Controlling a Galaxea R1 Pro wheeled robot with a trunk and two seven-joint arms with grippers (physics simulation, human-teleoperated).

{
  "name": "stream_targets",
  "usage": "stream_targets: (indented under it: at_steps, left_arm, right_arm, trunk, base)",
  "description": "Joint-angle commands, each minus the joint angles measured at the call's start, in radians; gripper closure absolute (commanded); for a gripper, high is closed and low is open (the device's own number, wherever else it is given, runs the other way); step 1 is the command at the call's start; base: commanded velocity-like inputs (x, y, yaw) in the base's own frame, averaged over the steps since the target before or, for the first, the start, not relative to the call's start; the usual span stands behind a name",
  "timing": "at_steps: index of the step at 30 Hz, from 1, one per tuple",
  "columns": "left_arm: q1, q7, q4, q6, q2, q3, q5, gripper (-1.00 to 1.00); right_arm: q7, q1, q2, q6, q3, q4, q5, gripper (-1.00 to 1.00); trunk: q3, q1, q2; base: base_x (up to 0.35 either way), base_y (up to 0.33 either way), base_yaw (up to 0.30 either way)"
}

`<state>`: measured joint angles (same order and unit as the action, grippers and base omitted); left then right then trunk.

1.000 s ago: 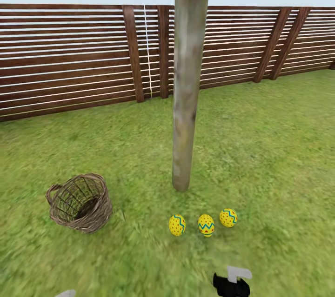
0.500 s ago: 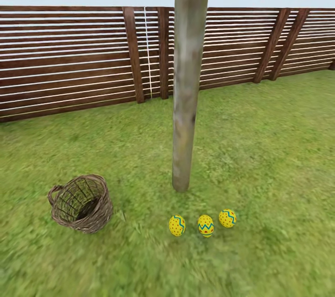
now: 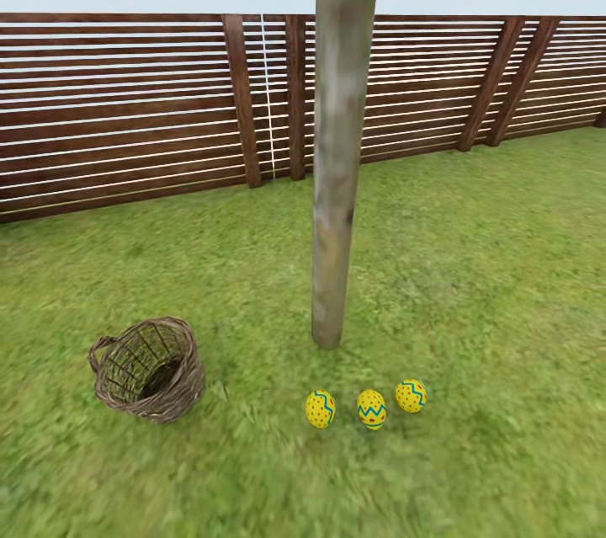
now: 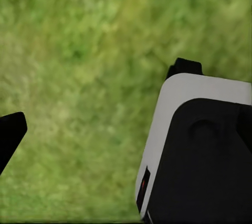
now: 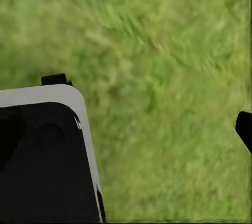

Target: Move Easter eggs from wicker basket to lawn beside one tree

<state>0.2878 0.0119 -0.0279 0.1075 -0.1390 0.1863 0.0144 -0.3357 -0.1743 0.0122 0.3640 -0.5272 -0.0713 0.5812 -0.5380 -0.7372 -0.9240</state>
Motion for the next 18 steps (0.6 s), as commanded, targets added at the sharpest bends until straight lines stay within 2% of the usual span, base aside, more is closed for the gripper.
stream_targets:
  at_steps: [1, 4, 10, 12, 18]
  left_arm:
    - [-0.001, 0.001, 0.007, 0.003, 0.001, 0.002, 0.001, -1.0]
    - [-0.012, 0.001, 0.014, 0.001, 0.003, 0.002, 0.002, -1.0]
    - [-0.073, 0.001, 0.017, 0.01, 0.004, 0.004, 0.003, -1.0]
    - [-0.079, 0.001, 0.017, 0.012, 0.013, 0.005, 0.003, -1.0]
    - [-0.085, 0.0, 0.014, 0.016, 0.065, 0.006, 0.002, -1.0]
  right_arm:
    - [-0.004, 0.004, 0.0, 0.001, -0.01, 0.008, 0.007, -1.0]
    - [-0.004, 0.009, 0.0, -0.003, -0.01, 0.033, 0.007, -1.0]
    - [-0.003, 0.018, -0.005, -0.014, -0.011, 0.044, 0.006, -1.0]
    - [-0.002, 0.022, -0.007, -0.014, -0.011, 0.044, 0.006, -1.0]
    - [-0.002, 0.037, -0.012, -0.005, -0.011, 0.044, 0.006, -1.0]
  trunk:
    - [-0.001, 0.0, -0.001]
    - [-0.001, 0.0, -0.001]
    - [-0.001, 0.0, -0.001]
    - [-0.001, 0.0, -0.001]
    - [0.002, 0.0, -0.001]
  base:
    - [0.0, 0.0, 0.0]
    - [0.0, 0.0, 0.0]
    - [0.0, 0.0, 0.0]
    - [0.0, 0.0, 0.0]
    - [0.0, 0.0, 0.0]
